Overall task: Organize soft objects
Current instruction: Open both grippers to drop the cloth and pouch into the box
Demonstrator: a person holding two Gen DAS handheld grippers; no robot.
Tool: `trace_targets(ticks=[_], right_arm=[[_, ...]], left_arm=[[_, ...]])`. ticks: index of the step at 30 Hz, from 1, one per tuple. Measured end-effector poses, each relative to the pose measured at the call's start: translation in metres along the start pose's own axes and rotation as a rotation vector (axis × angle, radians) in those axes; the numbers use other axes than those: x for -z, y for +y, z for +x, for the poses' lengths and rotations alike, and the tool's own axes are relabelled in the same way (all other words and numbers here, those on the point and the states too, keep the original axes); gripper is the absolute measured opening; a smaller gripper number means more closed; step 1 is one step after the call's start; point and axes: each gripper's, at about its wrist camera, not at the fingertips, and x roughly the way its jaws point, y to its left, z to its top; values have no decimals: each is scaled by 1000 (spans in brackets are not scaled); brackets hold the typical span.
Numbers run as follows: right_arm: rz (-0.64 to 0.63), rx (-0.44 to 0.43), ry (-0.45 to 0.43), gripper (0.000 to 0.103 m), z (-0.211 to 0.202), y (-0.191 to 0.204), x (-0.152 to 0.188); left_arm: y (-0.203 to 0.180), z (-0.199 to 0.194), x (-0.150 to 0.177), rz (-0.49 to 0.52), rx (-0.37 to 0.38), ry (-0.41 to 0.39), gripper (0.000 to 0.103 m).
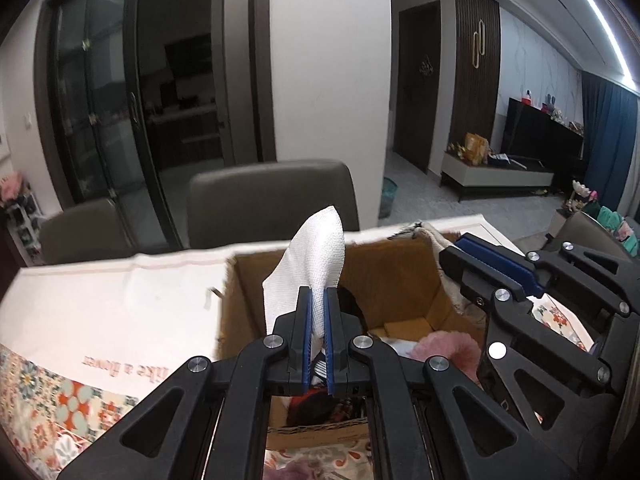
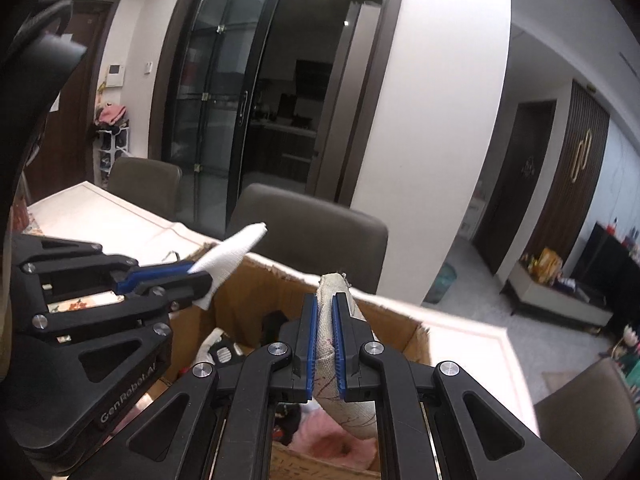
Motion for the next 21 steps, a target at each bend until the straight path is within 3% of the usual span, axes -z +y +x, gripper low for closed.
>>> trace_targets(ticks=[7,10,13,18,21], right_arm=[[33,-38,72,9,20,-12,14],[46,-65,93,10,26,-16,17],[53,-68,108,16,28,-19,20],[78,-29,89,40,18,-25,19],[93,-15,74,43,8,-30,16]], left_arm=[[-2,26,8,-11,41,96,10],[-1,31,10,-17,62,126,26],[-2,32,11,-13,66,139,32],[4,26,12,-20,37,129,41],[5,19,12,-20,15,114,43]])
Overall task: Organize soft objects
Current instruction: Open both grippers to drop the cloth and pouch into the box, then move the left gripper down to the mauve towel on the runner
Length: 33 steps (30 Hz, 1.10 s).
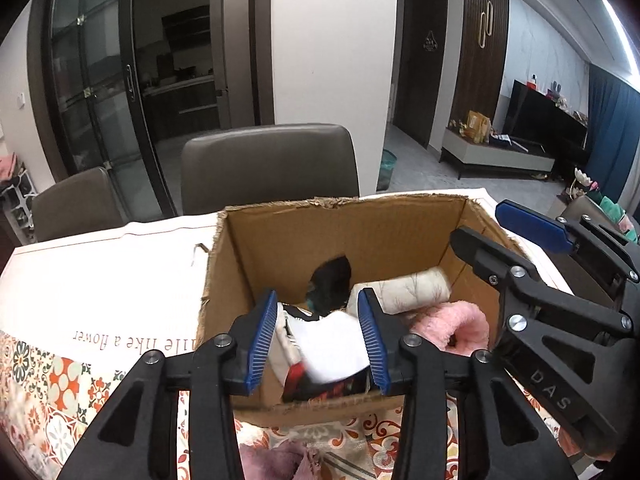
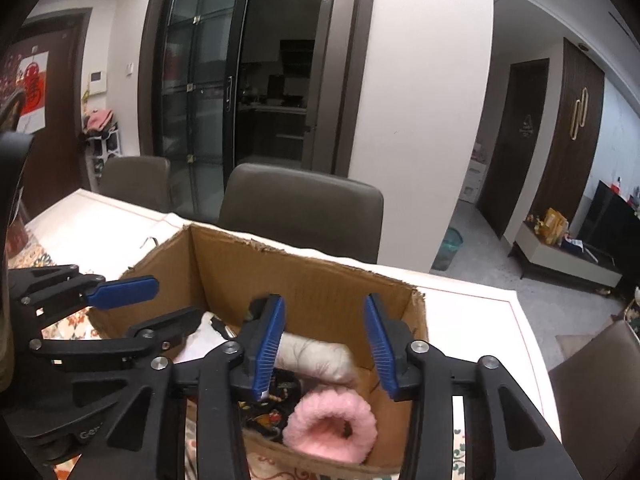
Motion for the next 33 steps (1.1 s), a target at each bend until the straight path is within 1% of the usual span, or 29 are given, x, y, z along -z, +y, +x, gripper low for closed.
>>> trace_targets(ticks=[5,10,19,21,23,29,32,33], right_arm=[[11,12,-10,46,-13,2,-1],[35,10,-24,47,-31,4,-2],[45,-26,-62,47,-62,24,-8],[51,-33,-66,54,-68,29,-8],[57,-34,-73,57,-73,33,-7],[74,-50,-62,57,-83,45,0],[92,-54,-50,62,-86,49,7],[98,-55,-45,63,-87,50,10]], left_arm=[[2,-17,2,-2,-24,-24,45],[5,-41,6,-1,-52,-55,47],[20,-82,11,-11,-89,-87,47],[23,-92,15,-13,-100,-94,49],[24,-99,18,-16,-108,-100,50],[33,-117,37,-32,-129,-110,51],[35,-123,48,-37,-135,-109,54],[36,-124,51,-40,-137,-107,54]])
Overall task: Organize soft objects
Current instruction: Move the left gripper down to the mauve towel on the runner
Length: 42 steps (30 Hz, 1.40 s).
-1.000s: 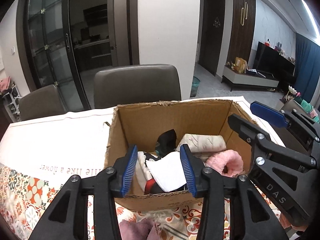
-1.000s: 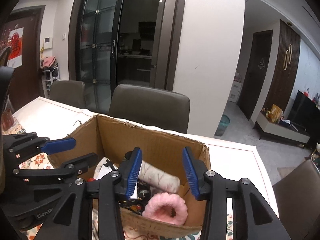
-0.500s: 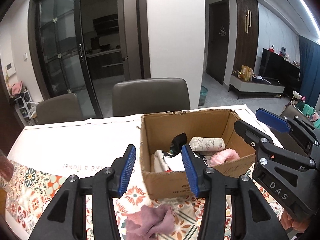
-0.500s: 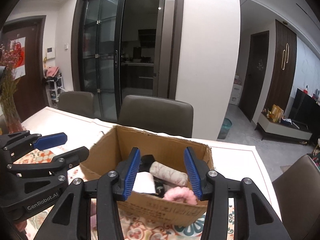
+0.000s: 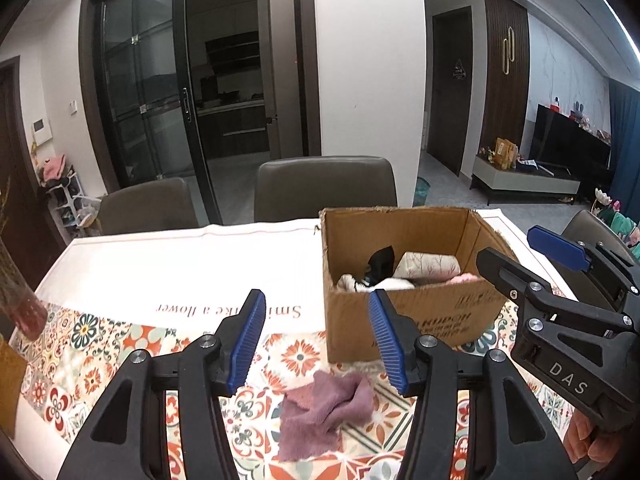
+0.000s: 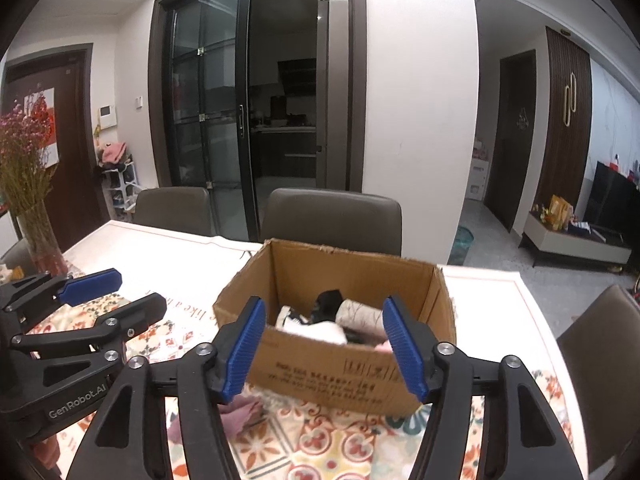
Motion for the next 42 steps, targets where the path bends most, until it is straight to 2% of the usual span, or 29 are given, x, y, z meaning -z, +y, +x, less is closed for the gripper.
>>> trace_targets(ticks=[17,22,42], right_arm=[[52,-3,126,63,4,1,56],[72,2,173,63,10,0,68],[99,44,325,63,53,-7,108]], left_arm=[[-2,4,55,-25,18,91,58],[-5,18,67,-30,37,135,65],[-15,91,109,-43,107,307,70]])
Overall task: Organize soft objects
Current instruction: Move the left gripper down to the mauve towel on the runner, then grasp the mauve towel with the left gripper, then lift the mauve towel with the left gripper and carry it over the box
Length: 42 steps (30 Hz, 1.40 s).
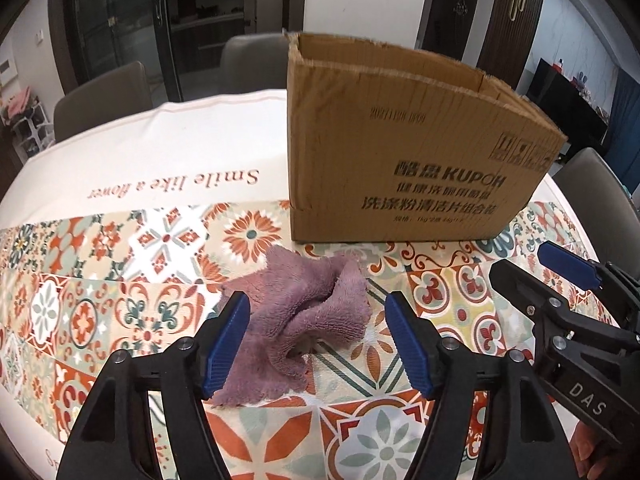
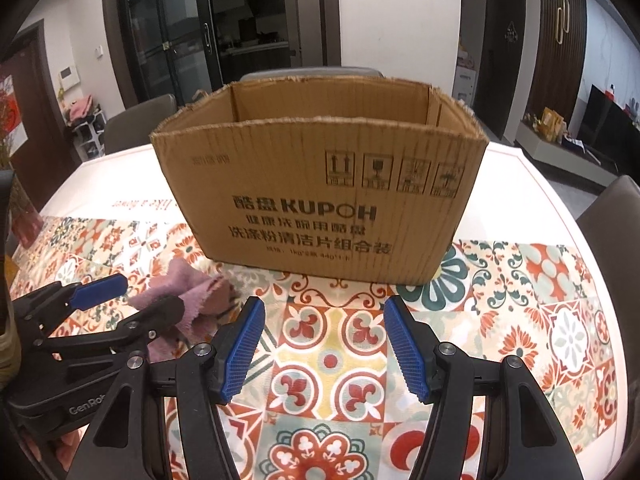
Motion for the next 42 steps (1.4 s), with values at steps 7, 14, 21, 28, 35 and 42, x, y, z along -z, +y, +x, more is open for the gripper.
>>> trace_targets(ticks=[7,14,21,28,35,42], right_arm=[[-3,22,27,63,19,1,0],[-15,31,46,63,33,6,-5],[-36,30,56,63,39,14,-4],[-43,23,63,63,39,18,-1],[-48,13,59,63,31,18,4],[-44,11,39,63,12,10,6]], left_arm=[[3,30,-5,-5,-6,41,72],[13,57,-7,-38,-18,81,71],[18,71,-6,-46,-15,102,42],[20,71,-2,-56,-17,107,21],[14,48,4,-40,-20,86,20],[8,16,5,-42,-19,54,20]])
